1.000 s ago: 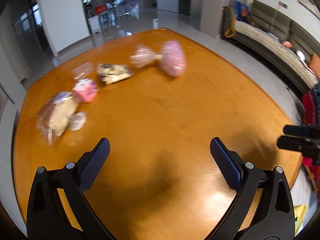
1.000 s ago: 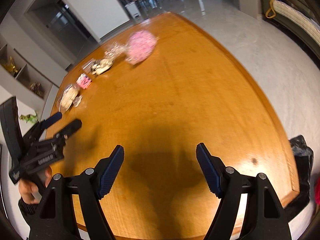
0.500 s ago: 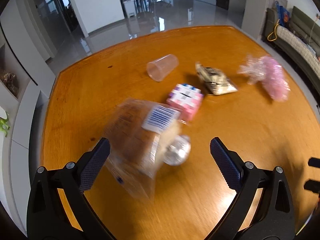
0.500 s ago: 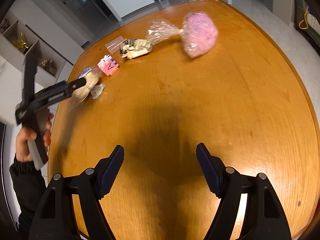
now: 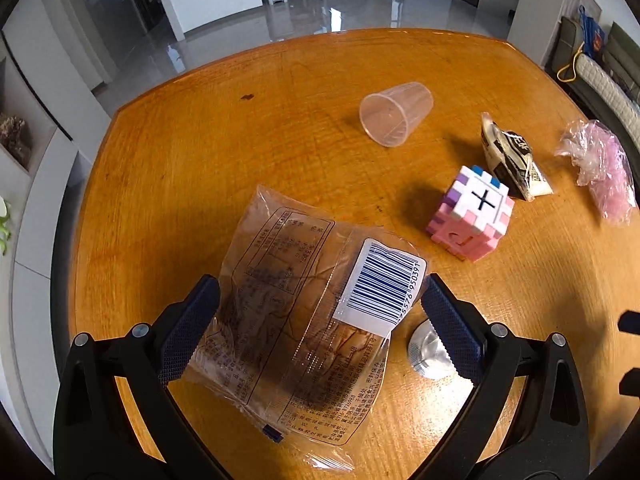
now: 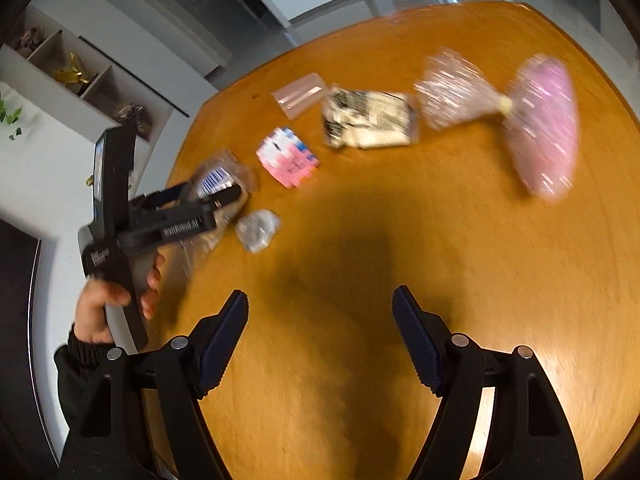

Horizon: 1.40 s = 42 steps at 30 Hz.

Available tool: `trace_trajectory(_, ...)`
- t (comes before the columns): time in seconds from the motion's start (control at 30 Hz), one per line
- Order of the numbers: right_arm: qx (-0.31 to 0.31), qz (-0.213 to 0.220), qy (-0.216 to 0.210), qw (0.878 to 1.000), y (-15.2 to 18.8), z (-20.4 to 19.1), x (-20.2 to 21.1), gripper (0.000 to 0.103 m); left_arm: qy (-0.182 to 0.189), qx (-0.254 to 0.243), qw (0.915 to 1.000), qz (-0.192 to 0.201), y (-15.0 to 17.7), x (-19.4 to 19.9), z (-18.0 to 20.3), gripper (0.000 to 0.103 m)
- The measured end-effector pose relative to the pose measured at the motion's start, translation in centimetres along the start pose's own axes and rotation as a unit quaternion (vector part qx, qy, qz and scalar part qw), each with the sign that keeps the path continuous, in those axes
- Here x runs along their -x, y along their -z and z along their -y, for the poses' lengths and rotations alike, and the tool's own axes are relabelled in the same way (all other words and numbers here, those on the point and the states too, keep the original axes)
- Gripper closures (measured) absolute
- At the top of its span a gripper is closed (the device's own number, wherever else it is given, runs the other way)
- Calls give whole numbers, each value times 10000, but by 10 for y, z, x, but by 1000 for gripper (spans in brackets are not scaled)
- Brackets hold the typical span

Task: Collect trash
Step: 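Grasp the bagged bread with the left gripper while the right grasps the pink cube, then carry the bread and pink cube to the black trash bag and release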

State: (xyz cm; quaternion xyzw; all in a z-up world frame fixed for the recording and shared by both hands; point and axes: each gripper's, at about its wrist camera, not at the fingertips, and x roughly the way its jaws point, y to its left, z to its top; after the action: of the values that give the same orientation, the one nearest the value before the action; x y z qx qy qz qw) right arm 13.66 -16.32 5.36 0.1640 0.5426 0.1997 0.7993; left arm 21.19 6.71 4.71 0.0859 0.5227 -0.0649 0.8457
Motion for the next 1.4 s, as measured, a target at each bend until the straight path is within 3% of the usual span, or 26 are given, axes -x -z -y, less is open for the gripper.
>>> trace_trajectory(0.13,477,-51,111,9988,-31,-31,-25,28,181,147,9997,-54,6,-5,-15,6)
trace_trajectory(0.3,991,-85,703,9926,-65,-61,-64,28,472,437,9979,-88,13,-11,-29,7)
trace_trajectory(0.4,1161,-47,1096,9872,-80,-72,-87,28,459,479,9978,-23,19,-7,-31,12)
trace_trajectory(0.5,1119,10,1197,9865,-88,-72,-99,28,522,517,9973,9,29,2,-36,16)
trace_trajectory(0.57,1242,38,1341,9831,-89,-74,-107,42,537,526,9972,11,37,6,-39,17)
trace_trajectory(0.6,1351,7,1397,9809,-89,-76,-109,58,573,513,9970,28,40,8,-40,17)
trace_trajectory(0.63,1354,-14,1357,9814,-87,-75,-106,59,605,549,9966,39,44,10,-43,17)
trace_trajectory(0.8,1206,133,1062,9869,-63,-67,-73,60,729,778,9942,116,54,20,-50,17)
trace_trajectory(1.03,1226,322,973,9871,-11,-56,-19,60,816,688,9936,374,73,53,-27,17)
trace_trajectory(1.4,1068,706,1279,9835,92,-3,72,59,1375,81,9885,629,114,107,70,17)
